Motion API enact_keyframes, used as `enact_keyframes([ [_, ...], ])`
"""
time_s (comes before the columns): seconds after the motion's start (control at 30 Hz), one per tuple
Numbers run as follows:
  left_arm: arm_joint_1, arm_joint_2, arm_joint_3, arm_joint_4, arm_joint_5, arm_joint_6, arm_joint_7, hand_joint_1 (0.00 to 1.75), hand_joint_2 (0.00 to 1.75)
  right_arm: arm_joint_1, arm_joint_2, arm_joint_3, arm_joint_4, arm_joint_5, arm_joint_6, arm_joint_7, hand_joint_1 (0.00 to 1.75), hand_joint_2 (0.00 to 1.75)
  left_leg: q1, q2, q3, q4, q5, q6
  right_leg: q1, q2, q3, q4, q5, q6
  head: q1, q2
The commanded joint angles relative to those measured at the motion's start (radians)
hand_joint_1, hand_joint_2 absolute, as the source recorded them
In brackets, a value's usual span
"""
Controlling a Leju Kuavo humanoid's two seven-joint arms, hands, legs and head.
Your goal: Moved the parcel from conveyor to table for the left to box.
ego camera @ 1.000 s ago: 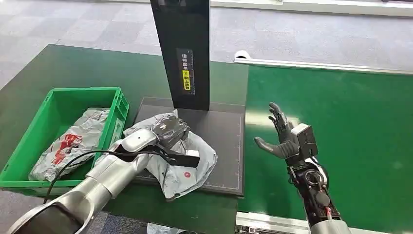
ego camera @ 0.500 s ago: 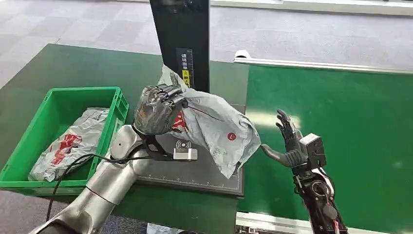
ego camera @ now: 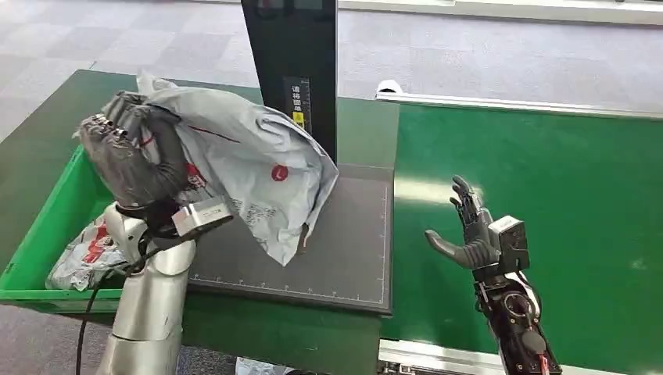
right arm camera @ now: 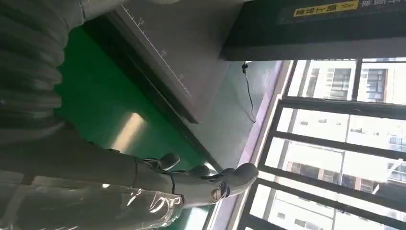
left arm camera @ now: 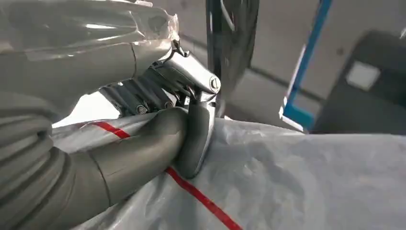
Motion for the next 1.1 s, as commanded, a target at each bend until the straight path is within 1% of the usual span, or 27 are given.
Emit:
enact_keyframes([
  [0.03,-0.049,-0.068,0.296,-0.059,-0.334,-0.002,-0.001,1.75,1.75,0.018,0.017,0.007,0.003,0.015,-0.024,0.003,0.00,1.75,0.000,0.001,0.001,0.000,-0.001,0.000,0.000,0.001,0.001,-0.001,0.000,0.000,0.000,0.000],
  [0.13,-0.049,-0.068,0.296,-0.059,-0.334,-0.002,-0.001,1.75,1.75,0.018,0.017,0.007,0.003,0.015,-0.024,0.003,0.00,1.75,0.000,0.001,0.001,0.000,-0.001,0.000,0.000,0.001,0.001,-0.001,0.000,0.000,0.000,0.000],
  [0.17,-0.061,-0.109,0.443,-0.045,-0.431,-0.002,-0.001,1.75,1.75,0.037,0.025,-0.019,-0.030,0.034,-0.021,0.016,0.00,1.75,0.000,0.000,0.002,0.000,-0.001,0.001,0.000,0.000,0.002,-0.001,-0.001,0.000,0.001,0.000],
  [0.2,-0.061,-0.109,0.443,-0.045,-0.431,-0.002,-0.001,1.75,1.75,0.037,0.025,-0.019,-0.030,0.034,-0.021,0.016,0.00,1.75,0.000,0.001,0.002,0.000,-0.001,0.001,0.000,0.001,0.002,-0.001,0.000,0.000,0.001,0.000],
  [0.27,-0.069,-0.100,0.527,0.001,-0.423,-0.002,0.003,1.75,1.75,0.056,0.029,-0.035,-0.058,0.043,-0.017,0.033,0.00,1.75,-0.001,0.001,0.001,-0.001,-0.001,0.000,0.000,0.001,0.001,0.000,0.000,0.000,0.000,0.000],
  [0.3,-0.069,-0.100,0.527,0.001,-0.423,-0.002,0.003,1.75,1.75,0.056,0.029,-0.035,-0.058,0.043,-0.017,0.033,0.00,1.75,-0.001,0.002,0.004,-0.002,-0.001,0.000,-0.001,0.002,0.003,-0.001,-0.001,0.000,0.000,0.000],
  [0.43,-0.069,-0.100,0.527,0.001,-0.423,-0.002,0.003,1.75,1.75,0.056,0.029,-0.035,-0.058,0.043,-0.017,0.033,0.00,1.75,0.000,0.000,0.001,0.000,0.000,0.000,0.000,0.000,0.000,0.000,0.000,0.000,0.000,0.000],
  [0.53,-0.069,-0.100,0.527,0.001,-0.423,-0.002,0.003,1.75,1.75,0.056,0.029,-0.035,-0.058,0.043,-0.017,0.033,0.00,1.75,0.000,-0.001,0.002,0.000,-0.001,0.001,0.000,-0.001,0.001,0.000,-0.001,0.000,0.001,0.000],
  [0.57,-0.065,-0.097,0.532,0.001,-0.452,-0.002,0.038,1.75,1.75,0.057,0.030,-0.038,-0.059,0.044,-0.018,0.032,0.00,1.75,0.000,0.000,0.001,0.000,0.000,0.001,0.000,0.000,0.001,0.000,-0.001,0.000,0.000,0.000],
  [0.6,-0.059,-0.081,0.521,0.017,-0.486,-0.002,0.098,1.75,1.75,0.059,0.030,-0.041,-0.061,0.046,-0.018,0.031,0.00,1.75,0.000,0.000,0.002,0.000,-0.001,0.001,0.000,0.000,0.002,-0.001,-0.001,0.000,0.000,0.000],
  [0.63,-0.032,0.005,0.439,0.077,-0.532,-0.002,0.283,1.75,1.75,0.064,0.026,-0.046,-0.071,0.048,-0.015,0.036,0.00,1.75,0.000,-0.001,0.003,-0.001,-0.001,0.001,0.000,0.000,0.002,-0.001,-0.001,0.000,0.000,0.000],
  [0.67,0.003,0.074,0.384,0.117,-0.556,-0.002,0.407,1.75,1.75,0.068,0.026,-0.053,-0.075,0.053,0.003,0.036,0.00,1.75,-0.001,0.000,0.003,-0.002,0.000,0.001,-0.001,0.000,0.002,-0.001,-0.001,0.000,0.000,0.000],
  [0.7,0.004,0.141,0.299,0.172,-0.589,-0.002,0.549,1.75,1.75,0.071,0.031,-0.066,-0.078,0.057,-0.001,0.041,0.00,1.75,-0.001,-0.001,0.003,-0.002,0.000,0.000,-0.001,0.000,0.003,-0.001,-0.001,0.000,0.001,0.000],
  [0.73,0.013,0.189,0.269,0.221,-0.592,-0.002,0.641,1.75,1.75,0.071,0.031,-0.069,-0.080,0.063,0.001,0.040,0.00,1.75,-0.002,-0.001,0.004,-0.003,0.001,0.000,-0.002,-0.001,0.002,-0.001,-0.001,0.000,0.000,0.000],
  [0.77,0.026,0.285,0.166,0.282,-0.592,-0.002,0.790,1.75,1.75,0.069,0.034,-0.074,-0.081,0.069,0.005,0.042,0.00,1.75,-0.002,-0.001,0.005,-0.004,0.001,0.000,-0.001,-0.001,0.004,-0.002,-0.001,-0.001,0.001,0.000],
  [0.8,0.028,0.326,0.120,0.321,-0.592,-0.002,0.860,1.75,1.75,0.068,0.035,-0.076,-0.080,0.073,0.008,0.044,0.00,1.75,-0.001,0.001,0.004,-0.003,0.001,0.000,-0.001,0.001,0.002,-0.001,0.000,-0.001,0.000,0.000],
  [0.83,0.009,0.425,-0.043,0.385,-0.592,-0.051,1.026,1.75,1.75,0.064,0.036,-0.079,-0.077,0.078,0.015,0.047,0.00,1.75,-0.001,0.000,0.006,-0.005,0.001,-0.001,-0.001,0.000,0.003,-0.002,0.000,-0.002,0.000,0.000],
  [0.9,0.001,0.454,-0.104,0.393,-0.592,-0.144,1.095,1.75,1.75,0.048,0.039,-0.080,-0.065,0.085,0.023,0.051,0.00,1.75,0.000,-0.003,0.004,-0.003,0.001,-0.001,0.000,-0.003,0.003,-0.001,-0.001,-0.002,0.000,0.000],
  [0.93,-0.003,0.434,-0.071,0.405,-0.592,-0.182,1.072,1.75,1.75,0.029,0.042,-0.078,-0.047,0.090,0.028,0.054,0.00,1.75,0.001,-0.002,0.002,-0.002,0.001,-0.001,0.001,-0.002,0.001,0.000,-0.001,-0.001,0.000,0.000],
  [0.97,-0.001,0.401,-0.004,0.414,-0.592,-0.220,1.019,1.75,1.75,0.017,0.044,-0.077,-0.035,0.094,0.032,0.055,0.00,1.75,0.001,-0.002,0.003,-0.002,0.001,0.000,0.001,-0.001,0.001,-0.001,-0.001,-0.001,0.000,0.000],
  [1.0,-0.001,0.387,0.041,0.425,-0.592,-0.236,0.985,1.75,1.75,0.011,0.046,-0.076,-0.030,0.096,0.035,0.054,0.00,1.75,0.001,0.000,0.002,-0.001,0.001,0.000,0.001,0.000,0.000,0.000,0.000,-0.001,0.000,0.000],
  [1.1,0.003,0.388,0.093,0.445,-0.592,-0.260,0.948,1.71,1.75,0.006,0.053,-0.077,-0.028,0.102,0.038,0.056,0.00,1.75,0.000,0.004,0.003,-0.002,0.000,0.001,0.001,0.005,0.001,-0.001,0.000,0.000,0.000,0.000],
])
